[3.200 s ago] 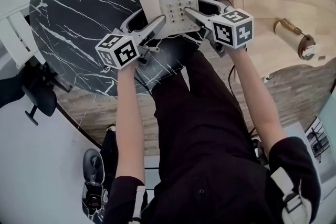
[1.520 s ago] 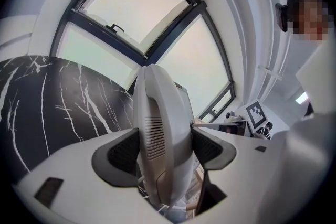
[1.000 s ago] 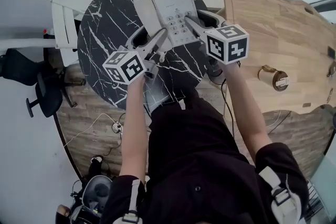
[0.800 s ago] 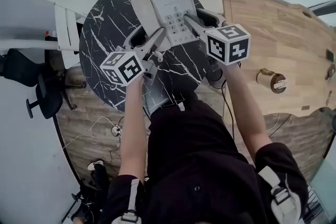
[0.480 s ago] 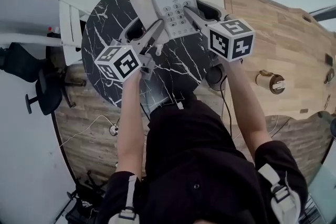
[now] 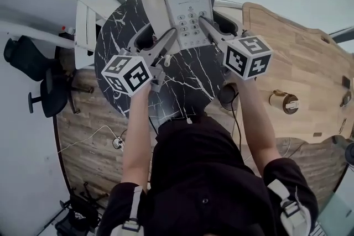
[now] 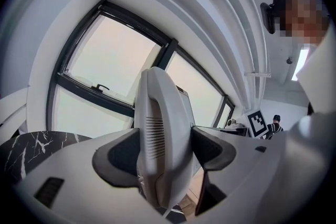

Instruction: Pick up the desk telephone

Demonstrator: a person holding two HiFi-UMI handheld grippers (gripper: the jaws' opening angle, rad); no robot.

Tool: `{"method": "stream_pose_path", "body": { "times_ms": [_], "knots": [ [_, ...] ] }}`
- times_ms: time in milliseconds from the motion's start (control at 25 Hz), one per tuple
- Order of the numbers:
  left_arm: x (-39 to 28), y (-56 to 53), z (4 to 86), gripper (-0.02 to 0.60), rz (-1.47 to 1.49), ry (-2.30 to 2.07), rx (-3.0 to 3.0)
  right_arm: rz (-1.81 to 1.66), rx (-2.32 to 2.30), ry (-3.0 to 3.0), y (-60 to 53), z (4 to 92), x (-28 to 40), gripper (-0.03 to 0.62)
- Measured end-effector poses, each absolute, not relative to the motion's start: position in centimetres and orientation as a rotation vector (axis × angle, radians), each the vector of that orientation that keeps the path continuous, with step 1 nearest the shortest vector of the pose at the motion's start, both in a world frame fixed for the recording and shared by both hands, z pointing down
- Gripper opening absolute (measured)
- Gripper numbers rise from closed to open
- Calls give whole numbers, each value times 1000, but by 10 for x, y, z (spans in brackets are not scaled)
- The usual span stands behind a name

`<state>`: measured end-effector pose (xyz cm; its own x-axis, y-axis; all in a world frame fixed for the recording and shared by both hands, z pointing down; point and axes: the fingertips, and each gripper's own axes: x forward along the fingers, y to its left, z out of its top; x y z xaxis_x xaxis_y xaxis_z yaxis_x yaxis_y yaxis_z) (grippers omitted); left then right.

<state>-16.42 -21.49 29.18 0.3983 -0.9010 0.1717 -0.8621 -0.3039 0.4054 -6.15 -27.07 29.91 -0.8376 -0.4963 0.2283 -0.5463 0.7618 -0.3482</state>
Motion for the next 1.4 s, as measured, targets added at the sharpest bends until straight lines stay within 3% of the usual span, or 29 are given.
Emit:
{"method": "stream_pose_path", "body": {
  "times_ms": [1400],
  "knots": [
    [-157,-214,289,321,-98,-1520,2240,583,865,-2827,-269,297,-54,172]
  ]
}}
